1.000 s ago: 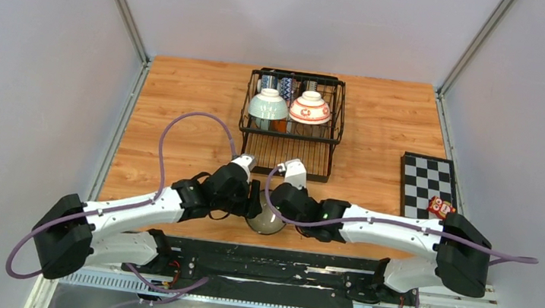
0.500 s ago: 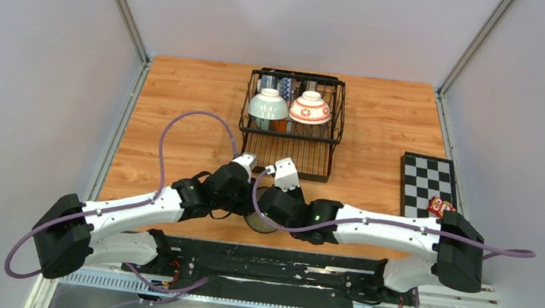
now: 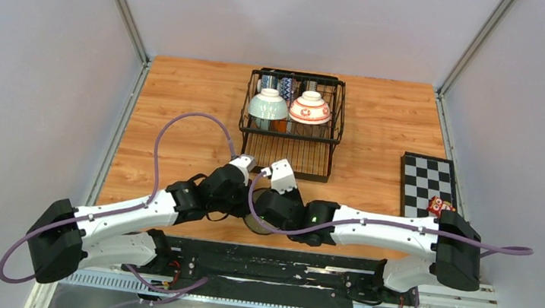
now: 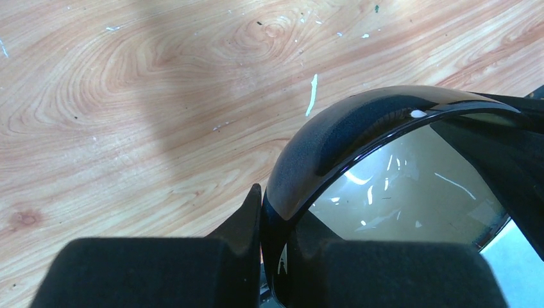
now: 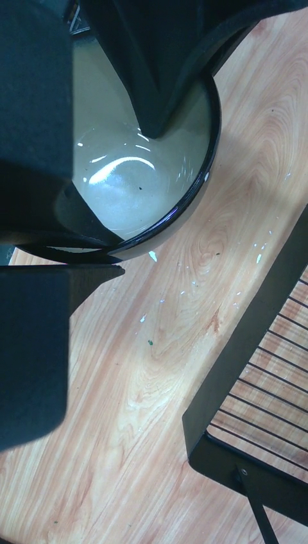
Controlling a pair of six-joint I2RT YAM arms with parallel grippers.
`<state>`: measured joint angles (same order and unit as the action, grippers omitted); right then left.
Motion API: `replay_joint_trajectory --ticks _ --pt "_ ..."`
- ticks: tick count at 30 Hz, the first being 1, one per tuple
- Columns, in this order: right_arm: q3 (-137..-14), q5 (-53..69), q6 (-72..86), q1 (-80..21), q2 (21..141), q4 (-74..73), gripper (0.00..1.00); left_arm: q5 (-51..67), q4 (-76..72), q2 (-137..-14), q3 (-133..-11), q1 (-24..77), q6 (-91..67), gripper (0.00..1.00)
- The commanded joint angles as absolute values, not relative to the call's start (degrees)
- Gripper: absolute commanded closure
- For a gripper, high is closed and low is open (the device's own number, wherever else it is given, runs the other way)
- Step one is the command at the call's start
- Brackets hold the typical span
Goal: Load the bowls into the dish rack
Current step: Pick up the bowl from the center of the board, then turn the bowl upside down on the dish rack.
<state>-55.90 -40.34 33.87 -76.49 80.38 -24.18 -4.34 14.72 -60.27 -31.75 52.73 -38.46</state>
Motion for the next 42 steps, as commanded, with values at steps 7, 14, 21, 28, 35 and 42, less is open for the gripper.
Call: replay_joint_trajectory --ticks 7,14,21,28,35,42 --pt "-53.9 -37.2 34.0 -77.5 70.5 -20.3 0.86 -2.6 7.1 -57.2 -30.5 53.3 -40.1 1.00" --pt "-51.5 -34.9 32.6 -77.5 59.9 -20.3 0.59 -0.9 2.7 -57.6 -29.7 52.7 -40.6 1.00" --pt "-45.3 -34.3 30.0 -77.4 47.9 -17.6 0.17 4.7 -3.9 -55.3 -27.3 49.1 -42.1 1.00" --pt "-40.0 -30.7 27.0 -77.0 37.6 -14.9 0.00 10.3 -10.6 -50.7 -23.5 44.8 -44.3 1.00" --pt "-37.1 -23.0 28.6 -76.4 32.8 -8.8 0.00 15.2 -22.1 -49.0 -18.6 42.9 -48.3 1.00" --pt "-37.4 -18.5 32.2 -76.0 35.6 -5.1 0.00 17.8 -30.4 -46.3 -15.9 42.6 -50.0 1.00"
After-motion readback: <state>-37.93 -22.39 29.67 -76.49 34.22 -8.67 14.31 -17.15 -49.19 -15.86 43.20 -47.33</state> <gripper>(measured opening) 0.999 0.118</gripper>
